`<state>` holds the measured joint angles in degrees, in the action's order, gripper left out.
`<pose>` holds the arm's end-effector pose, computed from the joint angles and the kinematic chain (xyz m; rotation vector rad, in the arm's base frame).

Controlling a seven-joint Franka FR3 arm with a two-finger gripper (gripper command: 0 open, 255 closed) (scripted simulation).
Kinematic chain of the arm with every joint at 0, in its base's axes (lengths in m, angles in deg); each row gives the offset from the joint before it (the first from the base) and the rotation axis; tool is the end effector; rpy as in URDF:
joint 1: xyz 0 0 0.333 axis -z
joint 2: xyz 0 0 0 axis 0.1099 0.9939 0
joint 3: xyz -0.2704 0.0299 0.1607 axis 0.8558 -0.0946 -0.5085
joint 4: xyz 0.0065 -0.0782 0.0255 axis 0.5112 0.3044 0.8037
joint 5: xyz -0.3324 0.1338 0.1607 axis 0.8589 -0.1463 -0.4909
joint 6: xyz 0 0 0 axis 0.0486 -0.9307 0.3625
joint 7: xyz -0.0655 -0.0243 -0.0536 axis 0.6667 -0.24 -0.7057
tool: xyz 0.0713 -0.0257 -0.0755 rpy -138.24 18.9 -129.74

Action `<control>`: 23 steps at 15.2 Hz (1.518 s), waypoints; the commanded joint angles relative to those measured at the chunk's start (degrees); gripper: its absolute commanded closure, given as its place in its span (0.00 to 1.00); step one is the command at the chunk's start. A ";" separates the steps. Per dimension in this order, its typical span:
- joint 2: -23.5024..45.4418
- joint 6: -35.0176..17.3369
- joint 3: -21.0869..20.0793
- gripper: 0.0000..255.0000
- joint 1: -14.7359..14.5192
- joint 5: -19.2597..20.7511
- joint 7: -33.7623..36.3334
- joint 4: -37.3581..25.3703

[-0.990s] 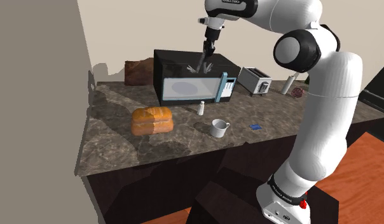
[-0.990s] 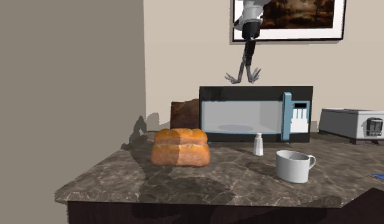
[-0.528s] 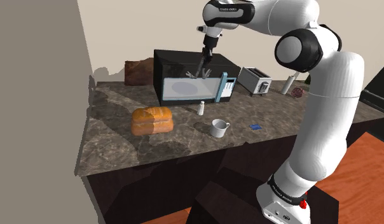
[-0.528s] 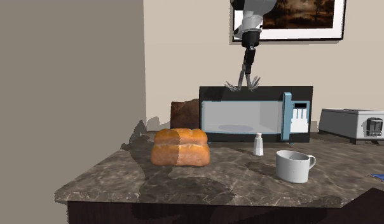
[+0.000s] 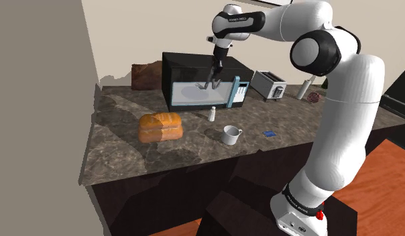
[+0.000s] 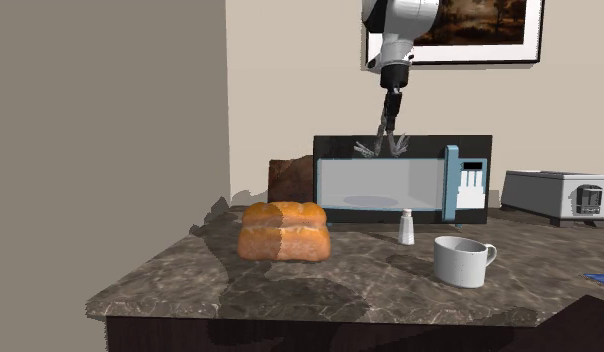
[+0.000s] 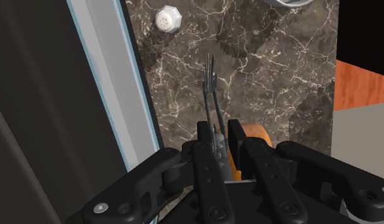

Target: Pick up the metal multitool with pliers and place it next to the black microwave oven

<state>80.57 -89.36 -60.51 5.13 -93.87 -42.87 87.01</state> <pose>0.6411 -0.2088 0.4762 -2.7944 -1.4249 -0.0879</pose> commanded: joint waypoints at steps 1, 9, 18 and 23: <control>0.14 -1.70 -0.06 1.00 -0.11 -0.04 0.01 1.51; 1.22 -7.36 -0.19 1.00 -0.18 -0.37 -0.41 6.12; 3.30 -13.35 -0.42 1.00 -0.15 -0.91 -0.95 10.06; 4.83 -16.53 -0.59 1.00 -0.08 -1.28 -1.29 11.73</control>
<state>85.11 -105.17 -61.06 5.05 -95.07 -44.10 98.35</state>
